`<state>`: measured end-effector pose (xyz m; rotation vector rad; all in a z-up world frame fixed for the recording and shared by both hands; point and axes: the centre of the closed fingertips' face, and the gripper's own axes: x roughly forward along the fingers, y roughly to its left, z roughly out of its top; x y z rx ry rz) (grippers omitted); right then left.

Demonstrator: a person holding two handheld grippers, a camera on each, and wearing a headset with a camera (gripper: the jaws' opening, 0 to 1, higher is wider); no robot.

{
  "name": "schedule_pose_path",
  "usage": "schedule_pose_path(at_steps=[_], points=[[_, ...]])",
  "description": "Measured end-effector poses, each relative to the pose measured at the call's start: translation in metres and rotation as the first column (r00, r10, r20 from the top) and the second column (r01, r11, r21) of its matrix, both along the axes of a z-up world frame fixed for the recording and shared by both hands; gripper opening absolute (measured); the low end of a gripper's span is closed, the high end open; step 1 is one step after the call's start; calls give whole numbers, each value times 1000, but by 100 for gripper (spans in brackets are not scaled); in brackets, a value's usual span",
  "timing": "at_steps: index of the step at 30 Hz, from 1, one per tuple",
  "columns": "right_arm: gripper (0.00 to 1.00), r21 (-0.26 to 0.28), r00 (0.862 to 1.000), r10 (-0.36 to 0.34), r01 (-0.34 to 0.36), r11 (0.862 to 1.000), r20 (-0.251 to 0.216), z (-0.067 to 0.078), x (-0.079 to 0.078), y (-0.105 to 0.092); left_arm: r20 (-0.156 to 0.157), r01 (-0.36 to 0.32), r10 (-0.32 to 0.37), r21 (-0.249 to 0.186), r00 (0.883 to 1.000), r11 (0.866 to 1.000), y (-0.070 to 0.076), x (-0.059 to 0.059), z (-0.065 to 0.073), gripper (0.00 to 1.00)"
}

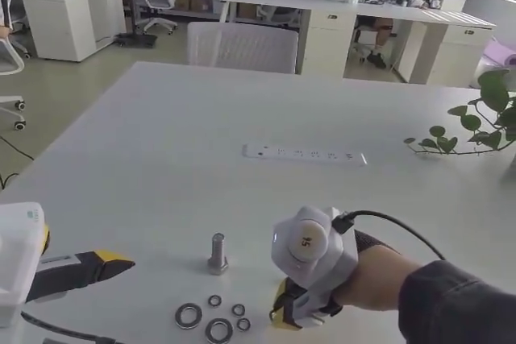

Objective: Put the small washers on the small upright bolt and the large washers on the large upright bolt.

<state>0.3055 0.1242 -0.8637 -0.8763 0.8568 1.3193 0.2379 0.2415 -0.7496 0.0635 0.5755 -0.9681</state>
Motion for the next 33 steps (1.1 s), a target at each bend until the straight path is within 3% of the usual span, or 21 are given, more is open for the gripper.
schedule_pose_path(at_steps=[23, 33], points=[[12, -20, 996, -84, 84, 996, 3, 6, 8, -43, 0, 25, -25, -2, 1000, 1000, -7, 2, 0, 92], [12, -25, 995, -99, 100, 995, 19, 14, 14, -51, 1, 26, -26, -2, 1000, 1000, -8, 2, 0, 92]])
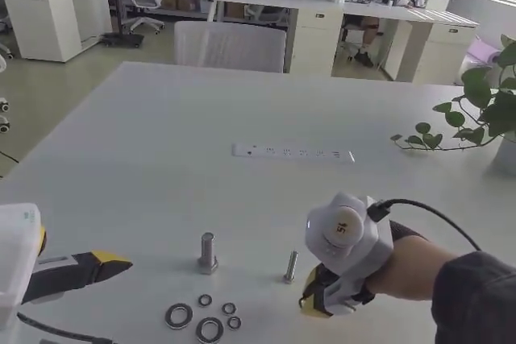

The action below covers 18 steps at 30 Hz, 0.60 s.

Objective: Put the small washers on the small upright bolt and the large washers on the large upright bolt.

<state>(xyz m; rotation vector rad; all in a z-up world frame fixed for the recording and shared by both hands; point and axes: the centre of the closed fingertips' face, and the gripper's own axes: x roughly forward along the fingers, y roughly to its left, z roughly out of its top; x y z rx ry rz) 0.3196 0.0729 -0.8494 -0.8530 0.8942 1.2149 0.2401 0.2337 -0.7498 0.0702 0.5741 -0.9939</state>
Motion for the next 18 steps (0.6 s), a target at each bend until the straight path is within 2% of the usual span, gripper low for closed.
schedule_pose_path(at_steps=[18], points=[[12, -30, 999, 6, -4, 1000, 54, 28, 18, -10, 2, -3, 3, -11, 1000, 1000, -1, -1, 0, 92]])
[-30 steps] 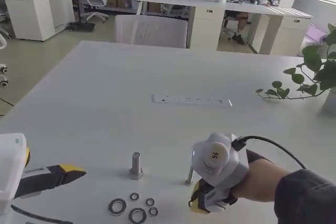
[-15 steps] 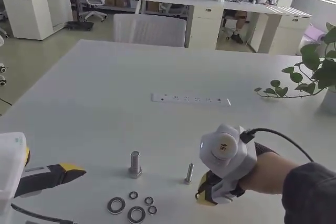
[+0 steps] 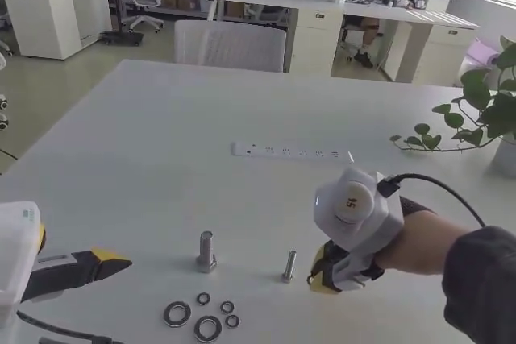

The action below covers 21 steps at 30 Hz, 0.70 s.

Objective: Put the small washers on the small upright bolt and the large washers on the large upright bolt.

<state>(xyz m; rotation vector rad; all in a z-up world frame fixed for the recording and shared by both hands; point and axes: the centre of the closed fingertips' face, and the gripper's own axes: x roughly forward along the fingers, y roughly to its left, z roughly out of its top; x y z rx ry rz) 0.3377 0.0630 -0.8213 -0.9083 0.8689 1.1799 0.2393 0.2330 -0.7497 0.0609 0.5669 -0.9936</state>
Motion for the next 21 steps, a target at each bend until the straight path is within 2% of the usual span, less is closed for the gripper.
schedule_pose_path(at_steps=[21], points=[[12, -6, 997, 36, -36, 999, 69, 30, 22, 12, -2, -1, 1, -1, 1000, 1000, 2, -1, -2, 91]])
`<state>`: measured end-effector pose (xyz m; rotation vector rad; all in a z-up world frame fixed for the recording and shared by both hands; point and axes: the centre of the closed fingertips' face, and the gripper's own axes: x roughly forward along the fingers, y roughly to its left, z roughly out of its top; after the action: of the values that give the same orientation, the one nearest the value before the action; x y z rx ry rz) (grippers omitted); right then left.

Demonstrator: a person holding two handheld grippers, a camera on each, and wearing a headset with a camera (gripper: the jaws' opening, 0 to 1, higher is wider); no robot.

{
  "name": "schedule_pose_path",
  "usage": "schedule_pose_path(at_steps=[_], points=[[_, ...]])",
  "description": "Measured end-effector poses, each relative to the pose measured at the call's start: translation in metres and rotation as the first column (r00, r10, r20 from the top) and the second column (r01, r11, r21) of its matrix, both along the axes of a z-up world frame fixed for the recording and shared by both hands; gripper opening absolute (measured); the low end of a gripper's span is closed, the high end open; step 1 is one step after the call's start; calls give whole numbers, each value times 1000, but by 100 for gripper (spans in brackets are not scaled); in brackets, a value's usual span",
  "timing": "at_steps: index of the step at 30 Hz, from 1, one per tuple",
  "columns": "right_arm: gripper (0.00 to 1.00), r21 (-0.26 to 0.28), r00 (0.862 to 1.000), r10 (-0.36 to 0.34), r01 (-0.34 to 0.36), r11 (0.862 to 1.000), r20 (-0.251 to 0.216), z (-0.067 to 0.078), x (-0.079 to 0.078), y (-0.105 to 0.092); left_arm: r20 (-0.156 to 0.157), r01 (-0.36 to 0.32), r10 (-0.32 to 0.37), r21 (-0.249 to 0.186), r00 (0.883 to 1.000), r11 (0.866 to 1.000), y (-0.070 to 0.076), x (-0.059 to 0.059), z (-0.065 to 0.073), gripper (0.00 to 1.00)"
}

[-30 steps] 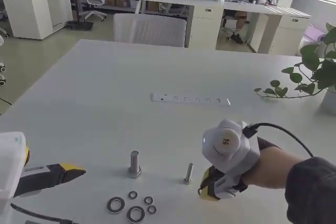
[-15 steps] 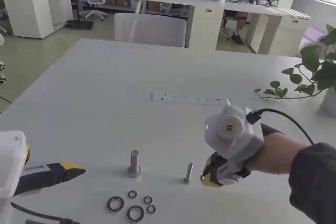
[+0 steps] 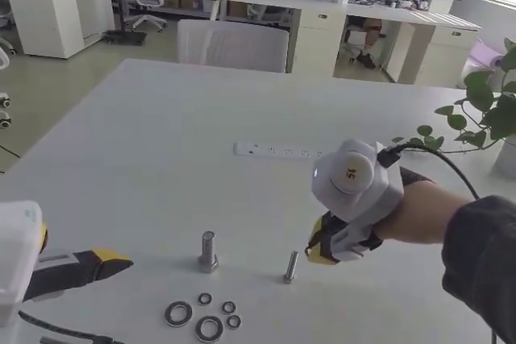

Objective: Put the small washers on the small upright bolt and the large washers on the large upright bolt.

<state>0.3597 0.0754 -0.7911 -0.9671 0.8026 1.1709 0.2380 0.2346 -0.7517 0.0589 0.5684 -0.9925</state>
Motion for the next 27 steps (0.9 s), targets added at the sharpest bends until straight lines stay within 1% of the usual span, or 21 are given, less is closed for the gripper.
schedule_pose_path(at_steps=[4, 8, 17, 27], points=[[12, -12, 1000, 19, -19, 1000, 8, 4, 4, 5, 0, -3, 3, 2, 1000, 1000, 1, 0, 0, 91], [12, -17, 1000, 29, -29, 999, 9, 4, 7, 8, -1, -3, 3, 2, 1000, 1000, 2, 0, 0, 91], [12, -37, 999, 45, -45, 998, -11, -4, 10, 12, -2, -4, 4, 4, 1000, 1000, 4, 0, 0, 91], [12, -47, 998, 55, -57, 997, -35, -12, 11, 16, -8, -11, 11, 7, 1000, 1000, 7, -2, -2, 91]])
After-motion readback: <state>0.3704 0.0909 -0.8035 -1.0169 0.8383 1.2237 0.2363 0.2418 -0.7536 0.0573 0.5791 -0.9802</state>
